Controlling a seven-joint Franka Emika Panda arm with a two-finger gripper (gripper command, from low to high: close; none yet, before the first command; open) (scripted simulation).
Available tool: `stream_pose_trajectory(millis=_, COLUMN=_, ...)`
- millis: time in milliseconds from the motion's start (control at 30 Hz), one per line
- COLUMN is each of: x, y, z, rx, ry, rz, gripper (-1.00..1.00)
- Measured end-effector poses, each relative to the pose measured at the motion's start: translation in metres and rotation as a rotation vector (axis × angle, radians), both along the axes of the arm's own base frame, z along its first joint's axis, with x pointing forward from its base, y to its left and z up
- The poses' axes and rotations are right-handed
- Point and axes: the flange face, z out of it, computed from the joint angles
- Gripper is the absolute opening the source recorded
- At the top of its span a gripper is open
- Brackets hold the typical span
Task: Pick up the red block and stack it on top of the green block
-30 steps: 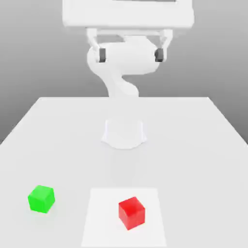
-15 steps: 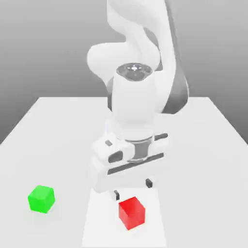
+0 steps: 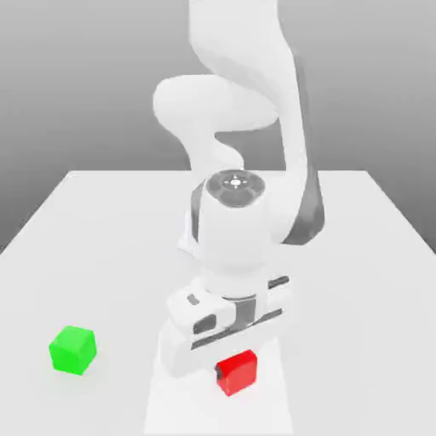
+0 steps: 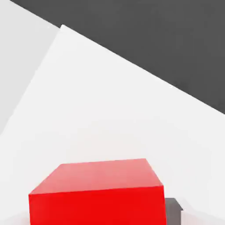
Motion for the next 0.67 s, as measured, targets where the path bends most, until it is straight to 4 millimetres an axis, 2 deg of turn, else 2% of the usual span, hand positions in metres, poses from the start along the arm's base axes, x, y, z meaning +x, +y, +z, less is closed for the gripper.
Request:
stream_pose_trajectory(millis=33, x=-0.001, y=0.0, z=0.011, rx=0.0, ry=0.0, rz=0.0, gripper=-1.0)
stream_pose_trajectory(millis=67, x=0.0, y=-0.01, z=0.019, rx=0.0, ry=0.0, rz=-0.014, gripper=-1.0)
stream_pose_trajectory(millis=100, x=0.0, y=-0.032, z=0.026, rx=-0.002, ry=0.0, rz=-0.046, gripper=-1.0)
stream_pose_trajectory(millis=167, x=-0.006, y=-0.096, z=0.036, rx=-0.005, ry=-0.001, rz=-0.147, gripper=-1.0)
stream_pose_trajectory(millis=233, x=-0.021, y=-0.155, z=0.045, rx=-0.005, ry=0.0, rz=-0.233, gripper=-1.0)
stream_pose_trajectory(millis=333, x=-0.056, y=-0.235, z=0.056, rx=-0.002, ry=0.001, rz=-0.353, gripper=-1.0)
stream_pose_trajectory(millis=367, x=-0.072, y=-0.26, z=0.056, rx=0.0, ry=0.0, rz=-0.402, gripper=-1.0)
stream_pose_trajectory(millis=400, x=-0.082, y=-0.276, z=0.051, rx=0.001, ry=-0.001, rz=-0.437, gripper=-1.0)
stream_pose_trajectory(millis=433, x=-0.071, y=-0.262, z=0.043, rx=0.001, ry=-0.001, rz=-0.39, gripper=-1.0)
stream_pose_trajectory(millis=533, x=-0.065, y=-0.253, z=0.011, rx=0.002, ry=-0.001, rz=-0.36, gripper=-1.0)
stream_pose_trajectory(millis=567, x=-0.065, y=-0.253, z=0.002, rx=0.002, ry=0.0, rz=-0.359, gripper=1.0)
stream_pose_trajectory(millis=667, x=-0.065, y=-0.253, z=0.002, rx=0.002, ry=0.0, rz=-0.359, gripper=1.0)
